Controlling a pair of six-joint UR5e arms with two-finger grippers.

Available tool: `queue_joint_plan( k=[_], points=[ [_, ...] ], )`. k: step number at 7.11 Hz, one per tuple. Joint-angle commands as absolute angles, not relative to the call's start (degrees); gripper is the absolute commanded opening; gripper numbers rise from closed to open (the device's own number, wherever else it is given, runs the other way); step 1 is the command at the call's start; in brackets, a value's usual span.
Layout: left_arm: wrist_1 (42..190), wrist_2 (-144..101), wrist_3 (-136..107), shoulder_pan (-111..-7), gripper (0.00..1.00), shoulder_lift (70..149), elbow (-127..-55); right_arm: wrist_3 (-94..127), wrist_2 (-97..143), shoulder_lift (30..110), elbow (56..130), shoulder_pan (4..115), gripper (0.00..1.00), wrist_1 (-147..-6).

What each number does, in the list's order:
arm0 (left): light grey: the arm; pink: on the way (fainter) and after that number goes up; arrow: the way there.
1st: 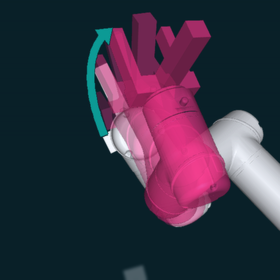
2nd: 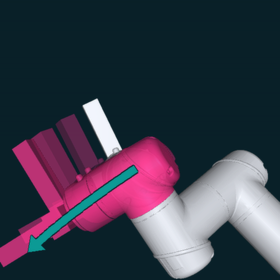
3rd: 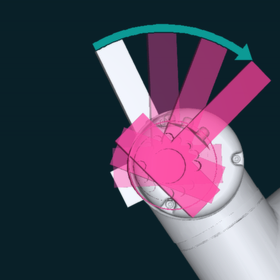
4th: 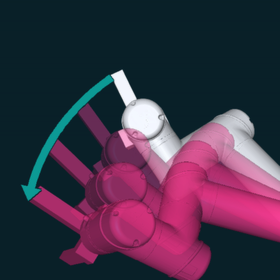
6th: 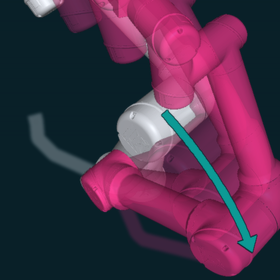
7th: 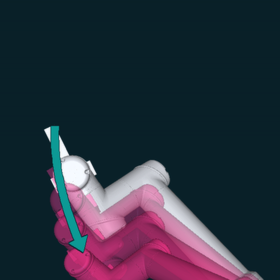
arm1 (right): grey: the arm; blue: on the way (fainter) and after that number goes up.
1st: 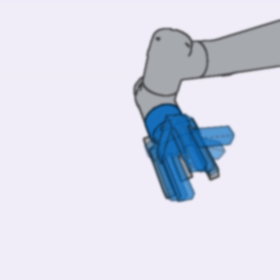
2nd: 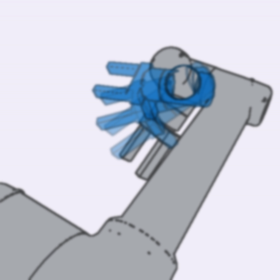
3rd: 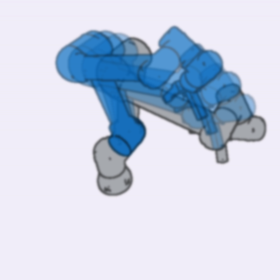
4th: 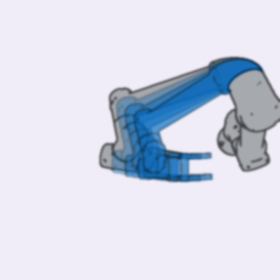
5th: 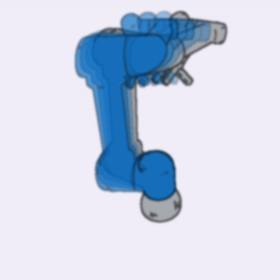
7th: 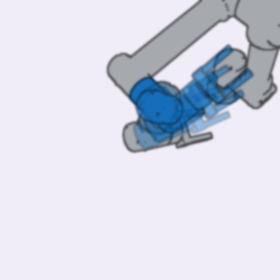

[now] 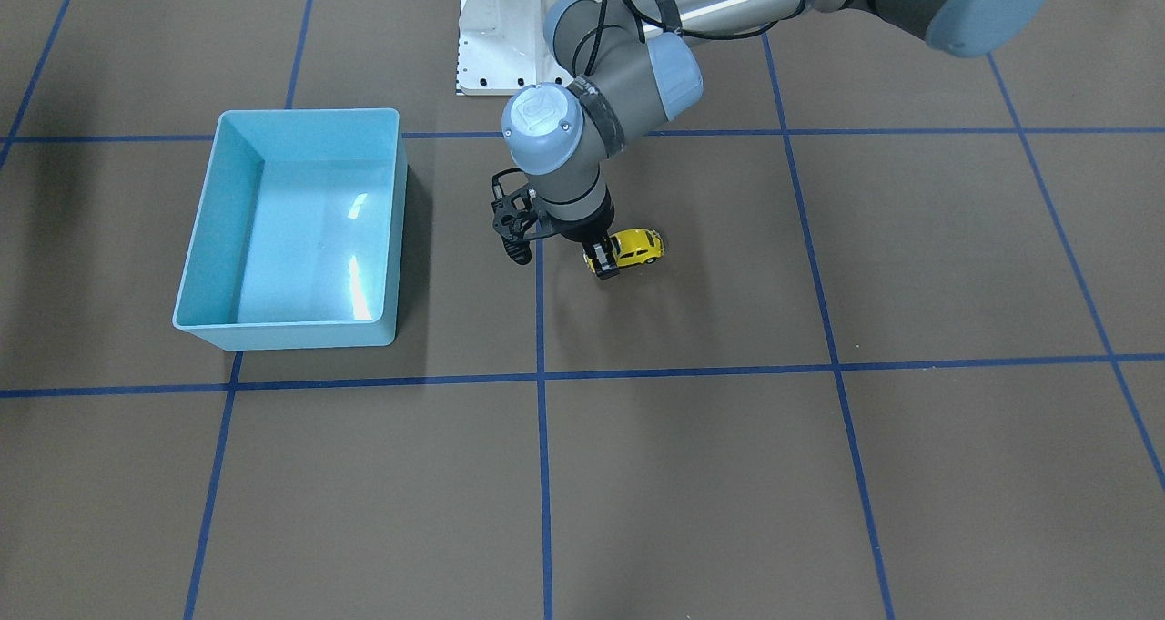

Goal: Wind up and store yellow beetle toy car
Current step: 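Press the held car onto the table with the left gripper, then drag the car backward along the table with the left gripper to wind it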

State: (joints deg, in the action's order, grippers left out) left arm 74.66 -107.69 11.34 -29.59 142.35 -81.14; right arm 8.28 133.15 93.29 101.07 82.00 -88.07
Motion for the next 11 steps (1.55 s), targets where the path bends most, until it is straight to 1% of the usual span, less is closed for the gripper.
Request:
queue_joint_plan(
  k=[1,4,5,7,11],
  points=[
    [74.4,-107.4,12.5,-30.1,0.04,138.4,-89.3,8.3,133.2,93.3,101.1,81.9,1.00,-88.1],
    [74.6,-107.7,24.7,-33.5,0.04,127.8,-100.2,8.3,133.1,93.2,101.1,81.9,1.00,-88.1],
    [75.1,-108.1,27.7,-35.1,0.04,124.9,-102.4,8.3,133.0,93.2,101.1,81.9,1.00,-88.1],
    [80.5,-108.2,31.5,-35.8,0.04,120.1,-103.0,8.3,132.9,93.2,101.1,81.9,1.00,-88.1],
    [89.0,-111.6,31.6,-37.3,0.04,113.4,-102.8,8.3,132.9,93.2,101.1,81.7,1.00,-88.1]
  ],
)
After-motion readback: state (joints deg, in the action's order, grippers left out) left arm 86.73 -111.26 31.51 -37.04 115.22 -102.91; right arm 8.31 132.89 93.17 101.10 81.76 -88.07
